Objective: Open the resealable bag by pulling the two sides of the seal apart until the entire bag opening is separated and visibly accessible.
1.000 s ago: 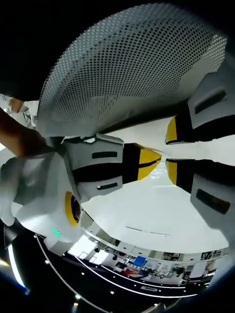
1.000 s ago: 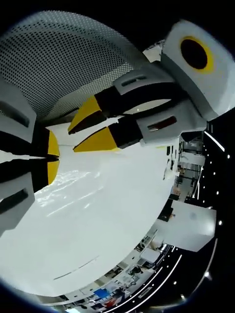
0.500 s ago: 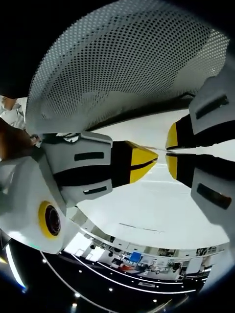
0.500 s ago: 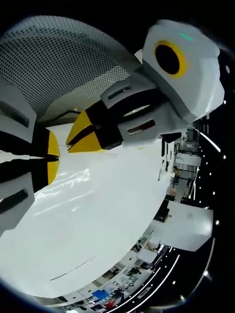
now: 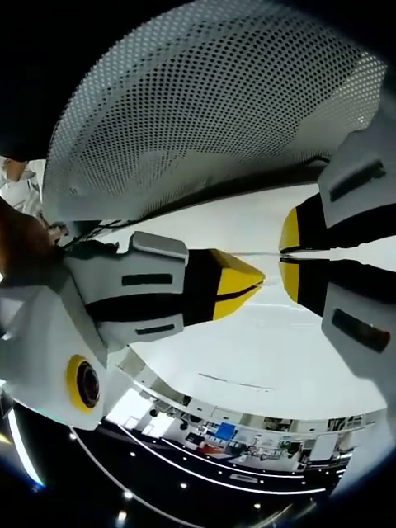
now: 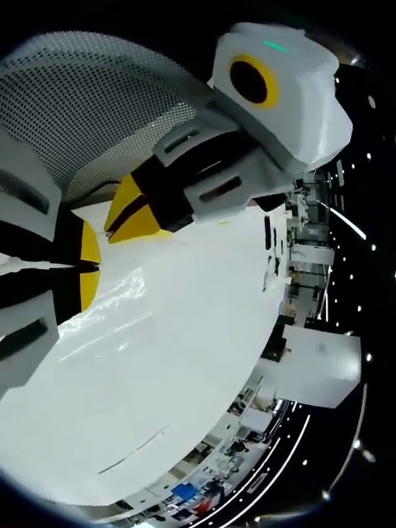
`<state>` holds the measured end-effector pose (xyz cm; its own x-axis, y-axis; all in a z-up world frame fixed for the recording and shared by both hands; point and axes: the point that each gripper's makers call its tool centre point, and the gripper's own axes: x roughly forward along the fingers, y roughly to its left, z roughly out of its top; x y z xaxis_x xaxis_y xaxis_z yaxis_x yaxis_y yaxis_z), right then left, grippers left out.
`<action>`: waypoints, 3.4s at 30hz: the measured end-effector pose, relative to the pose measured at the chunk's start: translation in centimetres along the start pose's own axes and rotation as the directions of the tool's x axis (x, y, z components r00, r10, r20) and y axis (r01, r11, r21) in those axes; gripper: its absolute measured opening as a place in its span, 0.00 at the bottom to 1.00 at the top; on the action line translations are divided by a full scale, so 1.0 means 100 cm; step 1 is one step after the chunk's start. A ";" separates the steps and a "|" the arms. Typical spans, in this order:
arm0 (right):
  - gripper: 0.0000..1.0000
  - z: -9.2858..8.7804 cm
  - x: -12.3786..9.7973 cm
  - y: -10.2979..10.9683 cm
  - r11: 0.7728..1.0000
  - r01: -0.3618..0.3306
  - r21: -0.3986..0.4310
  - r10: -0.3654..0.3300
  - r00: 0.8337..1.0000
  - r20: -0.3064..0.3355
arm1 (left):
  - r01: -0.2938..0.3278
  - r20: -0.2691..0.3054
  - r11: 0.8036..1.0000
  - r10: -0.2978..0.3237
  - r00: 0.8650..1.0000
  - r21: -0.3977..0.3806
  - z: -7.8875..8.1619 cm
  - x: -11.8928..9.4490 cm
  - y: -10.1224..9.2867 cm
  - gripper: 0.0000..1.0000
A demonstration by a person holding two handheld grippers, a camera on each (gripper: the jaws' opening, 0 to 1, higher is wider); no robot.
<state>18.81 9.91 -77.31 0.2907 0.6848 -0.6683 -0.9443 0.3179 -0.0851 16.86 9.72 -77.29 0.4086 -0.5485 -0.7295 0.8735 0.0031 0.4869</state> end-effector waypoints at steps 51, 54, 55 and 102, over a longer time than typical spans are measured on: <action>0.00 0.050 -0.031 -0.082 0.971 0.199 0.133 -0.218 0.964 0.152 | -0.006 0.043 0.992 0.011 0.999 -0.123 0.005 0.002 0.013 0.00; 0.00 0.064 -0.037 -0.095 0.968 0.223 0.111 -0.240 0.955 0.174 | -0.041 0.042 0.993 0.046 0.998 -0.113 0.007 0.003 0.030 0.00; 0.00 0.067 -0.038 -0.098 0.967 0.230 0.106 -0.246 0.952 0.179 | -0.050 0.043 0.993 0.055 0.998 -0.110 0.007 0.002 0.035 0.00; 0.00 0.009 0.001 -0.076 0.969 0.237 -0.071 -0.239 0.971 -0.018 | -0.050 0.075 0.875 0.097 0.992 -0.481 -0.023 0.002 0.033 0.06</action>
<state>26.18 8.15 -76.12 0.5050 0.5774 -0.6415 -0.8570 0.4239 -0.2931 20.43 11.48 -76.95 0.4707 -0.6070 -0.6403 0.8717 0.4321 0.2312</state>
